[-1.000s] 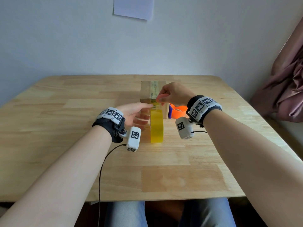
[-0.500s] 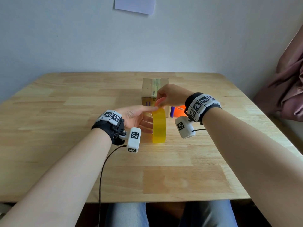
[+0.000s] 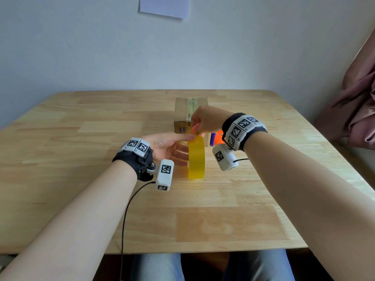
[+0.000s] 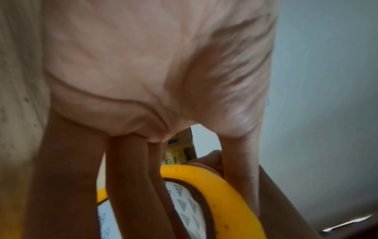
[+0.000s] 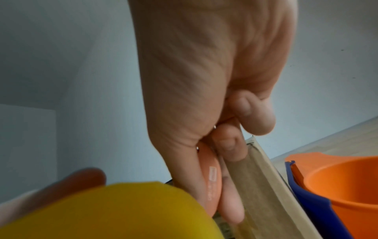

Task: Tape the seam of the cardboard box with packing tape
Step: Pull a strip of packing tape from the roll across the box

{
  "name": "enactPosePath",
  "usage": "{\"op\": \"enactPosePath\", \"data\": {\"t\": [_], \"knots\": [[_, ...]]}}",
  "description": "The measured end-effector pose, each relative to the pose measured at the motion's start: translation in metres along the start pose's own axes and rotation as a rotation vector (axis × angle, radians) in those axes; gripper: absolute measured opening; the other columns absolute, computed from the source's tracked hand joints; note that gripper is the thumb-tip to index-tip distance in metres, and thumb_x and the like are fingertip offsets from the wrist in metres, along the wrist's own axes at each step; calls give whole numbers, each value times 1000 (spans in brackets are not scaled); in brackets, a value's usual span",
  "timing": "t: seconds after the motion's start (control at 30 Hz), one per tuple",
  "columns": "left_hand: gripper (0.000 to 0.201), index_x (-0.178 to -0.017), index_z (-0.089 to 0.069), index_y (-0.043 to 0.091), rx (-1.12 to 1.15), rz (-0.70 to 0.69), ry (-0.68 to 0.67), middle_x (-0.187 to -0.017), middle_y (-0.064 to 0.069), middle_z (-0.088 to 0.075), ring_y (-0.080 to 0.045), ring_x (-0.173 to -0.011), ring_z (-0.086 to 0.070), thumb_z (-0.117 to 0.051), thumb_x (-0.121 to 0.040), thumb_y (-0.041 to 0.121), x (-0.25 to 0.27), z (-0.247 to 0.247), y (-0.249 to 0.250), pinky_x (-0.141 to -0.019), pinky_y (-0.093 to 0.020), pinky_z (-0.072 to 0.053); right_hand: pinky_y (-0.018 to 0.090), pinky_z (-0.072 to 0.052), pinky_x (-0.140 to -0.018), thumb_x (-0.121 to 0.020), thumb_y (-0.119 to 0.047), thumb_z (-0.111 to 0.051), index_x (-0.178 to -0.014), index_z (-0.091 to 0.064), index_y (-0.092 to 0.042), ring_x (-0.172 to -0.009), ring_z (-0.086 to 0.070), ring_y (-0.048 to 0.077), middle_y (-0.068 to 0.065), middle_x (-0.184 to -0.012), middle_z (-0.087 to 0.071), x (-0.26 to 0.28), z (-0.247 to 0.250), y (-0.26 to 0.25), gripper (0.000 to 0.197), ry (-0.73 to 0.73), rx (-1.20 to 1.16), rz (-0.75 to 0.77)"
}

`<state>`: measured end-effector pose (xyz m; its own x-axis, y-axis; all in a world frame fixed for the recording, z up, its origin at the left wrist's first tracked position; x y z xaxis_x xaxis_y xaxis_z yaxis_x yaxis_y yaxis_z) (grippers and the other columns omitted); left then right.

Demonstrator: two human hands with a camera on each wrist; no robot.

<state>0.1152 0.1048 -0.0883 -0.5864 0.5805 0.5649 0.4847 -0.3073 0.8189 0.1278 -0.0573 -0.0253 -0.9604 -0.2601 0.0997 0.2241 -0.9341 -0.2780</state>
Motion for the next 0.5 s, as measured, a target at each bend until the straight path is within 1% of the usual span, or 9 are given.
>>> {"op": "enactPosePath", "data": {"t": [0.1,0.2,0.27,0.37,0.43,0.5], "knots": [[32,-97,-68,14,13,11,-4,-99,-14,-73,-29,-80,-74,-79,-77,36,-1,0,0,-69,-39,-61,20,-42,-54,-88,-19,-75,-89,-76,-20,-59,-57,1,-4,-78,-75,-1,1,-3,2,-8,57,-4],[32,-98,-68,13,17,9,-4,-98,-14,-73,-29,-79,-74,-78,-77,35,-2,0,0,-69,-39,-61,23,-47,-56,-88,-20,-74,-90,-77,-21,-61,-60,2,-3,-81,-76,-3,1,-5,4,-6,99,-7],[32,-98,-68,13,20,9,-3,-98,-13,-72,-29,-79,-73,-79,-77,34,-2,0,0,-68,-40,-62,24,-48,-57,-87,-21,-76,-91,-78,-22,-63,-61,2,-3,-83,-76,-3,1,-6,5,-3,112,-5],[34,-99,-68,14,21,9,-1,-101,-14,-71,-30,-81,-73,-82,-77,34,-3,3,-1,-69,-41,-61,24,-49,-55,-86,-20,-76,-91,-78,-22,-61,-60,1,-3,-82,-76,-2,3,-5,5,-17,102,-2],[34,-101,-68,14,14,6,1,-104,-14,-70,-31,-82,-73,-83,-78,35,-3,5,-1,-69,-42,-61,22,-47,-54,-86,-18,-76,-90,-78,-21,-59,-60,1,-4,-79,-76,-2,4,-5,5,-20,99,4],[31,-99,-70,15,11,0,-4,-104,-13,-71,-30,-81,-74,-82,-78,34,-3,5,0,-70,-42,-61,19,-44,-52,-87,-20,-76,-91,-78,-21,-58,-59,0,-5,-77,-75,-2,3,-4,4,-17,96,3]]}}
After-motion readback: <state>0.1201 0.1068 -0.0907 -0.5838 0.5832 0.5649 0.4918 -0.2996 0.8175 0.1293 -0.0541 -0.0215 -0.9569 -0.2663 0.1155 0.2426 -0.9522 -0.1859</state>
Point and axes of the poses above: each hand's wrist, its own x-axis away from the middle knuckle, its own z-axis out of the back of the hand, y = z × x, the point moved 3 cm from there along -x, towards the middle knuckle
